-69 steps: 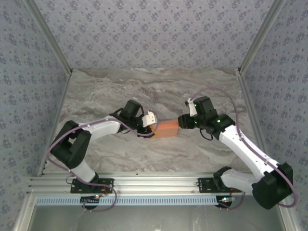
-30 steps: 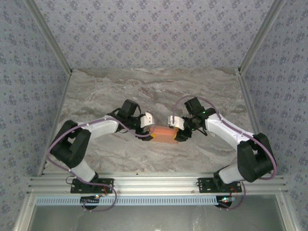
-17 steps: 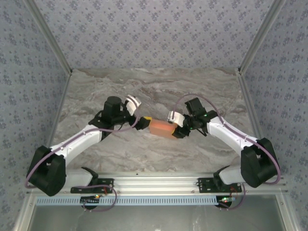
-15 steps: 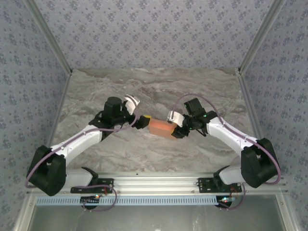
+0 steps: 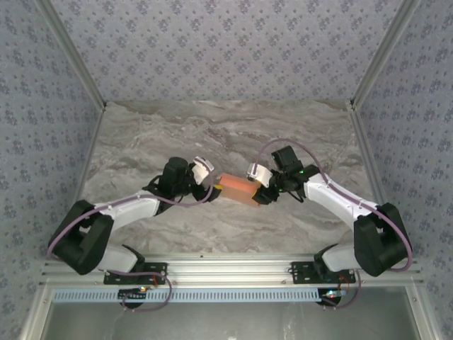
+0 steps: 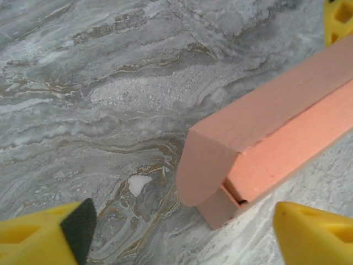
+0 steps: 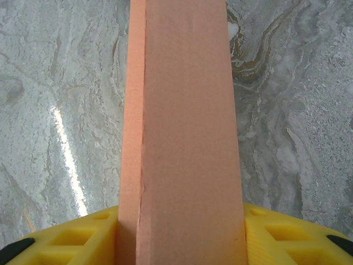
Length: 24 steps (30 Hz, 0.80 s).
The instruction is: Fold the paper box
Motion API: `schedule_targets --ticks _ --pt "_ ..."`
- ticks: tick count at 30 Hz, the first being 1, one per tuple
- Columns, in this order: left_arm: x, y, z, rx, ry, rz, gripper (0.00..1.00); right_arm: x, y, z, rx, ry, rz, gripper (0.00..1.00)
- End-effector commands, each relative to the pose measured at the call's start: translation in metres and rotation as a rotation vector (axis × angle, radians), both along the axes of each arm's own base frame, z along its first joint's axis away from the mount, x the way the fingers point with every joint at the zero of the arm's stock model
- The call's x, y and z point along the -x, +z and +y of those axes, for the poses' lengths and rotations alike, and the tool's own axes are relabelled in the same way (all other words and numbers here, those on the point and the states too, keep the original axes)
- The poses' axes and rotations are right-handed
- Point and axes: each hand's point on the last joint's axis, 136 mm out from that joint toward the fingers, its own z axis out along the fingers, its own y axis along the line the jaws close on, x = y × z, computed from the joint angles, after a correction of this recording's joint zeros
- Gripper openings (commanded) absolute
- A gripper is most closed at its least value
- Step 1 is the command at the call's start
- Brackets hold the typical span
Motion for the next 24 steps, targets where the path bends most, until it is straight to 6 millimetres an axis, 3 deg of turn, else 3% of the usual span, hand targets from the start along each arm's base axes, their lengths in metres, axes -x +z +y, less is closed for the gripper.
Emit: schedule_targets --ticks 1,10,18,24 --pt "-0.017 0.029 -0.013 0.065 -0.033 -0.102 0.81 0.008 -0.004 -0.001 -0.001 0.023 0.031 0.52" --pt "-0.014 0.045 -0.023 0.138 -0.066 -0.044 0.75 0.009 -0.008 -0.003 0.027 0.021 0.028 0.52" --pt "-0.004 0.043 -0.016 0.195 -0.087 0.019 0.88 0.001 -0.006 -0.006 0.049 -0.013 -0.007 0.50" --pt "-0.012 0.042 -0.011 0.213 -0.031 0.039 0.88 0.006 -0.007 0.000 0.030 -0.001 0.015 0.50"
